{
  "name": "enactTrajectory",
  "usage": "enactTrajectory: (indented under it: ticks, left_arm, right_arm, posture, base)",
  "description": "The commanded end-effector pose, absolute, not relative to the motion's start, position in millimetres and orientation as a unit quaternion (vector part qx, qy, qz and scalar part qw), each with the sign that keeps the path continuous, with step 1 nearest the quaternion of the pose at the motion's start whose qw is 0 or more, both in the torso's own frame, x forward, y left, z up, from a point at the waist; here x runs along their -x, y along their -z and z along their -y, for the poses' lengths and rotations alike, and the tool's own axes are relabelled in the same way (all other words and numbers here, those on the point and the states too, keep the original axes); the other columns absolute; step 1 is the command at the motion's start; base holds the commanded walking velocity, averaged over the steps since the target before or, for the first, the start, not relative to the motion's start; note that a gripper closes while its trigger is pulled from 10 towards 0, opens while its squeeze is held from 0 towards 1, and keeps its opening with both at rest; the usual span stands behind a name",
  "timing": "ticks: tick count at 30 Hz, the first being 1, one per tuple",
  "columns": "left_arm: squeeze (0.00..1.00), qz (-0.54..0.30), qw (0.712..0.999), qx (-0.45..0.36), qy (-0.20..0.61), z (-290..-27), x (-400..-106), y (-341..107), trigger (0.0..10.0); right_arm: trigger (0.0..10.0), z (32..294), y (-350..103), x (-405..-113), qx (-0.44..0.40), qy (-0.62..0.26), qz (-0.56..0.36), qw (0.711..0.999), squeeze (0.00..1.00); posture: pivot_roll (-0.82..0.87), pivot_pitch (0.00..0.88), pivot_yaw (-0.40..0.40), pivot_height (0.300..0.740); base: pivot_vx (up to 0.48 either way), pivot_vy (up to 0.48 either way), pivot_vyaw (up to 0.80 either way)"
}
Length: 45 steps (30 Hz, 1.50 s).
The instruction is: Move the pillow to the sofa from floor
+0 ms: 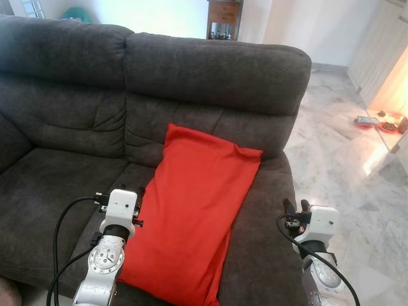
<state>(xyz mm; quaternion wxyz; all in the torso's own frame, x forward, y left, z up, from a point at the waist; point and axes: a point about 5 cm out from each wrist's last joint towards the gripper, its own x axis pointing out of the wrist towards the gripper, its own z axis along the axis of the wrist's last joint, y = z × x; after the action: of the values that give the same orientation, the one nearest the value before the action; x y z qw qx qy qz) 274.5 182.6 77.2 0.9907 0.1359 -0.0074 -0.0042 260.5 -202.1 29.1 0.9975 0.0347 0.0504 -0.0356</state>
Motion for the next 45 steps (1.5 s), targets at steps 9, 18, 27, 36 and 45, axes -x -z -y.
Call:
enactTrajectory:
  ticks: [9, 18, 27, 36, 45]
  left_arm:
    - [0.0, 0.005, 0.992, -0.129, 0.005, -182, -276, -78, 10.0]
    - [0.0, 0.026, 0.992, -0.118, 0.024, -179, -275, -83, 10.0]
    - [0.0, 0.029, 0.993, -0.108, 0.025, -180, -281, -86, 10.0]
    - [0.0, 0.025, 0.994, -0.106, 0.018, -183, -280, -86, 10.0]
    - [0.0, 0.026, 0.994, -0.103, 0.017, -183, -280, -86, 10.0]
  right_arm:
    - [10.0, 201, -34, -264, -0.031, 0.03, -0.042, 0.998, 0.0]
    - [10.0, 186, -44, -271, -0.035, -0.007, -0.014, 0.999, 0.0]
    - [10.0, 184, -48, -275, -0.039, -0.009, -0.008, 0.999, 0.0]
    - [10.0, 183, -48, -275, -0.04, -0.011, -0.009, 0.999, 0.0]
    - [10.0, 182, -48, -274, -0.04, -0.012, -0.012, 0.999, 0.0]
  posture:
    - [0.0, 0.0, 0.0, 0.74]
    - [0.09, 0.0, -0.073, 0.74]
    - [0.09, 0.017, -0.066, 0.74]
    - [0.1, 0.035, -0.07, 0.74]
    - [0.1, 0.045, -0.072, 0.74]
  base:
    - [0.0, 0.0, 0.0]
    - [0.0, 0.0, 0.0]
    - [0.0, 0.0, 0.0]
    - [0.0, 0.0, 0.0]
    - [0.0, 0.0, 0.0]
